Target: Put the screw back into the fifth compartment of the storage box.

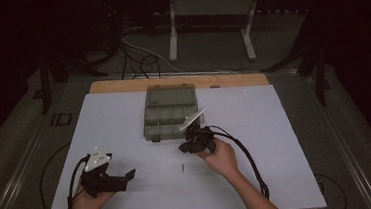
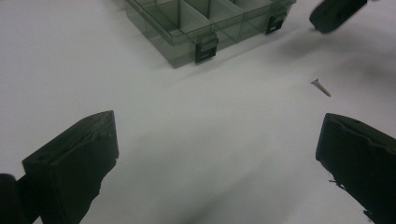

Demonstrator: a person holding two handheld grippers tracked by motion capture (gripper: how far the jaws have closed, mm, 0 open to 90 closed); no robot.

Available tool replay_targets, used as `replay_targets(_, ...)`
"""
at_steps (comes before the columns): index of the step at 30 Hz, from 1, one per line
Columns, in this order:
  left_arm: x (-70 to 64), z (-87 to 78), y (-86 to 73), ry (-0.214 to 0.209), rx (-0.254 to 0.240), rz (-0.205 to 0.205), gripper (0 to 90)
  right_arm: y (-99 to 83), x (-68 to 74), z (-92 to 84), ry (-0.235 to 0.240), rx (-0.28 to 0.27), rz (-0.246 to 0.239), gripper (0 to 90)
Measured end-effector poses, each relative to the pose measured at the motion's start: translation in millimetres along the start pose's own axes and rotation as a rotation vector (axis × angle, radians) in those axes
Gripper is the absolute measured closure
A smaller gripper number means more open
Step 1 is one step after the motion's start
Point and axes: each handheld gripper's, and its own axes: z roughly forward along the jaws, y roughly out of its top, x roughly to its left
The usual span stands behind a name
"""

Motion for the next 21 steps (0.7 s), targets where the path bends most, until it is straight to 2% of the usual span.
replay_targets(3,-0.1,-0.3,0.3,0.0,-0.002,0.0,0.1,5.9,-2.0,-2.8,0.001,-0.006,-0.006,87.4)
replay_targets(13,1.0,0.0,-0.3,0.002,0.003,-0.002,0.1,44.3,-10.4,-5.6,0.0,-0.012,-0.046,87.4)
replay_targets(15,1.2,-0.1,-0.3,-0.002,0.001,-0.006,0.1,49.9,-11.4,-4.3,0.015,-0.015,-0.038,87.4)
replay_targets(18,1.2,-0.3,-0.4,-0.002,0.001,-0.004,0.1,57.1,-12.6,-1.5,0.012,-0.017,-0.049,87.4)
replay_targets(21,1.6,-0.4,-0.3,-0.004,-0.002,-0.007,0.1,64.1,-14.9,1.1,0.021,-0.017,-0.036,87.4)
